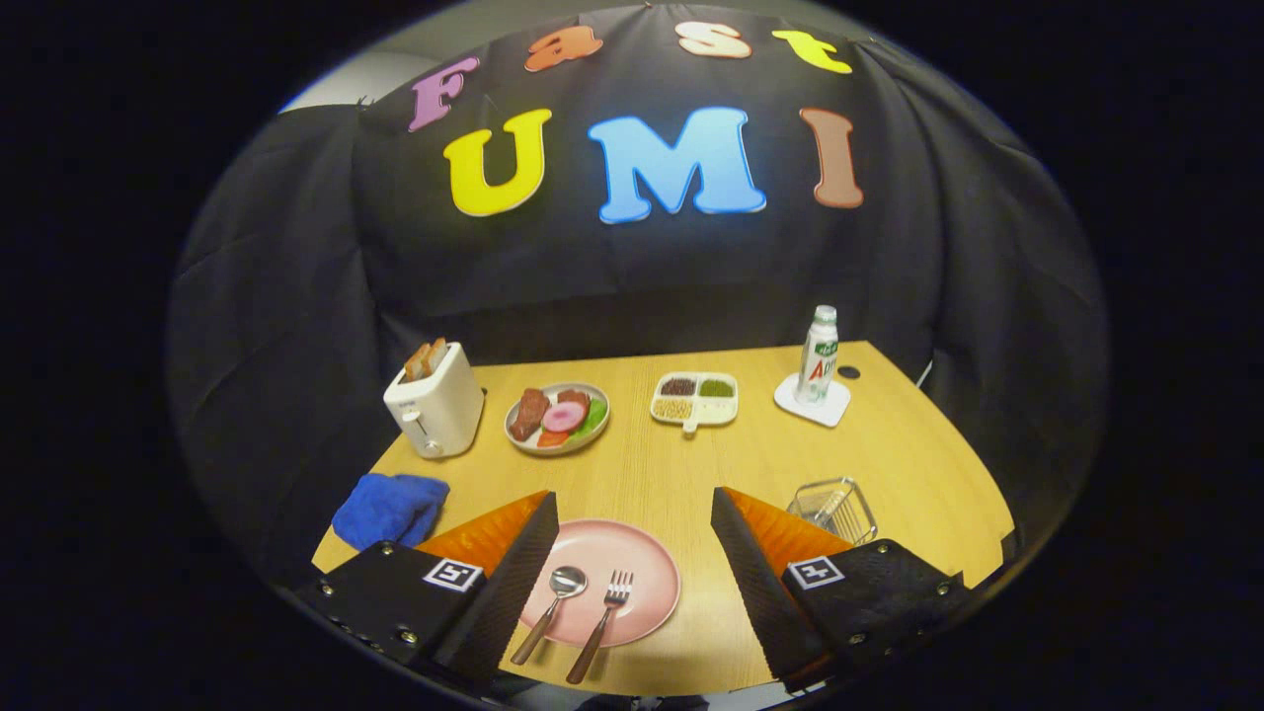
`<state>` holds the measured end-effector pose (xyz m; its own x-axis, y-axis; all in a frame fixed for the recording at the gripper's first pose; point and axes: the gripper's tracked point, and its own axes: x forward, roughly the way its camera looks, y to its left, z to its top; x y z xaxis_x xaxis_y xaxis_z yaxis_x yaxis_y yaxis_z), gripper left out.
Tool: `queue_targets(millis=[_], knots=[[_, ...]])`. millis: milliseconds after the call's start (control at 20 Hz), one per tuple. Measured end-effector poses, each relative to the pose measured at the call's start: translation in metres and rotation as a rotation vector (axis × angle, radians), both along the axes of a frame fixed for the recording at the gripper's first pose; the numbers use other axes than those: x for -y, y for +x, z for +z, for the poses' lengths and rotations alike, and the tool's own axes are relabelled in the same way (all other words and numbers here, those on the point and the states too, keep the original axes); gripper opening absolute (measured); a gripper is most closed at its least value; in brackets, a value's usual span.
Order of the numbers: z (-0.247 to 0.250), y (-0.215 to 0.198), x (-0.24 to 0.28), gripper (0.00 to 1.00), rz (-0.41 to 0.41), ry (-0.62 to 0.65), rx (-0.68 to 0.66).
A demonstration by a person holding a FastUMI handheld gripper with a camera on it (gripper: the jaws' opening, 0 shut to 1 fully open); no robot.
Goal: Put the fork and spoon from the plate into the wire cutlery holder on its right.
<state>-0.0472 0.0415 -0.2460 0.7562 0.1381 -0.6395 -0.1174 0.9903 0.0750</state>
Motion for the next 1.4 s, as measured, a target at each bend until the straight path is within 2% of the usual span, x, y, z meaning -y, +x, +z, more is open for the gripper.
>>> queue_targets(millis=[300, 550, 600, 800, 900, 1000, 1100, 1250, 1300, 1350, 1400], knots=[[-0.083, -0.057, -0.015, 0.96, -0.001, 0.074, -0.315], [-0.132, -0.1, -0.027, 0.93, -0.016, 0.133, -0.539], [-0.139, -0.107, -0.03, 0.84, -0.012, 0.139, -0.565], [-0.161, -0.119, -0.04, 0.83, 0.004, 0.134, -0.638], [-0.169, -0.125, -0.044, 0.68, 0.018, 0.12, -0.67], [-0.173, -0.125, -0.047, 0.68, 0.025, 0.106, -0.678], [-0.175, -0.127, -0.05, 0.42, 0.044, 0.093, -0.698], [-0.179, -0.127, -0.053, 0.42, 0.062, 0.071, -0.718], [-0.182, -0.125, -0.048, 0.42, 0.037, 0.057, -0.709], [-0.192, -0.119, -0.054, 0.19, 0.041, 0.071, -0.722], [-0.184, -0.123, -0.054, 0.17, 0.048, 0.076, -0.732]])
